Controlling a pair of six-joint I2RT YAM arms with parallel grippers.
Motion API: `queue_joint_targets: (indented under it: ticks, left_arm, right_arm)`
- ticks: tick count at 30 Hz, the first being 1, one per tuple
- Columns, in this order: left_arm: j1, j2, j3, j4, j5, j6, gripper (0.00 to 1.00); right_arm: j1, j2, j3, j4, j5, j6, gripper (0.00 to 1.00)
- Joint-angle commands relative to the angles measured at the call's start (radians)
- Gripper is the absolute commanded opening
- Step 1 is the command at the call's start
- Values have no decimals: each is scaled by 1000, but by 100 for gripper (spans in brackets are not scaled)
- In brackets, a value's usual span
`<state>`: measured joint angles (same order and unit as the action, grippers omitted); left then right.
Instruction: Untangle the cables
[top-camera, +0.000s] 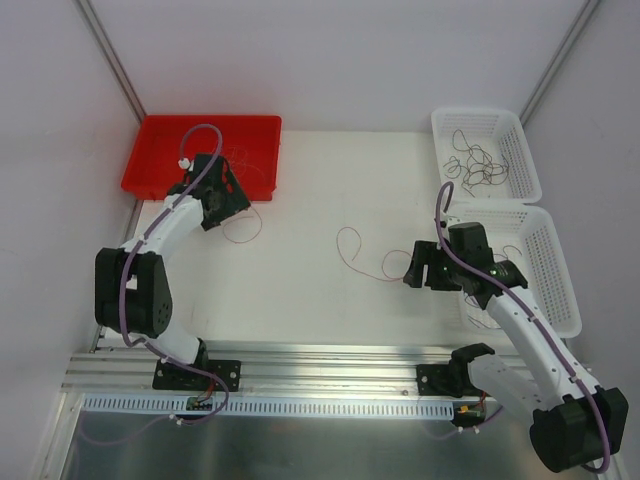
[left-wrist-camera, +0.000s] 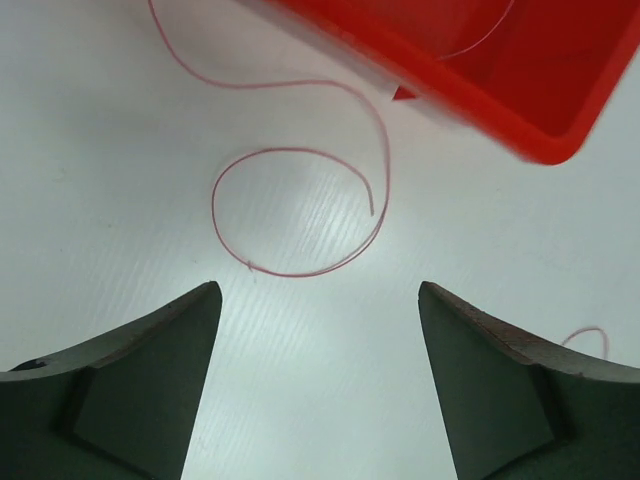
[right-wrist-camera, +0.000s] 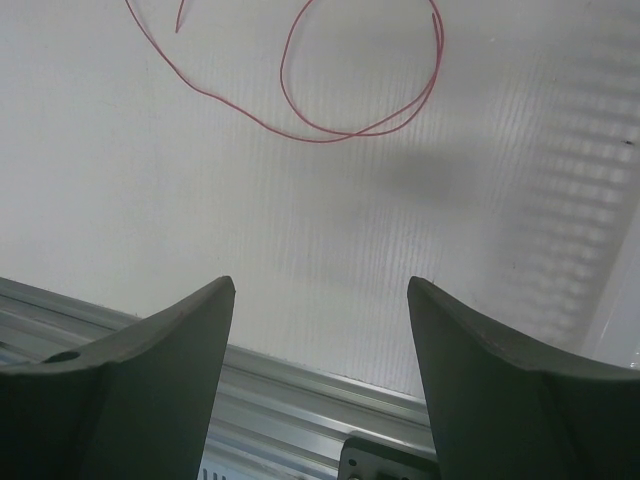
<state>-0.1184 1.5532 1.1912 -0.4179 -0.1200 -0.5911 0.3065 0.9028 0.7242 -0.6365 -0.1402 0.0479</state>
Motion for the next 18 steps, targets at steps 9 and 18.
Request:
queue_joint_targets:
  ticks: [9, 18]
  left_arm:
    - [-32, 166, -18, 97, -98, 94, 73]
    - [-29, 222, -56, 85, -102, -9, 67]
  right_arm:
    - [6, -39, -5, -5, -7, 1, 74]
    - [6, -16, -2, 4, -9, 0, 74]
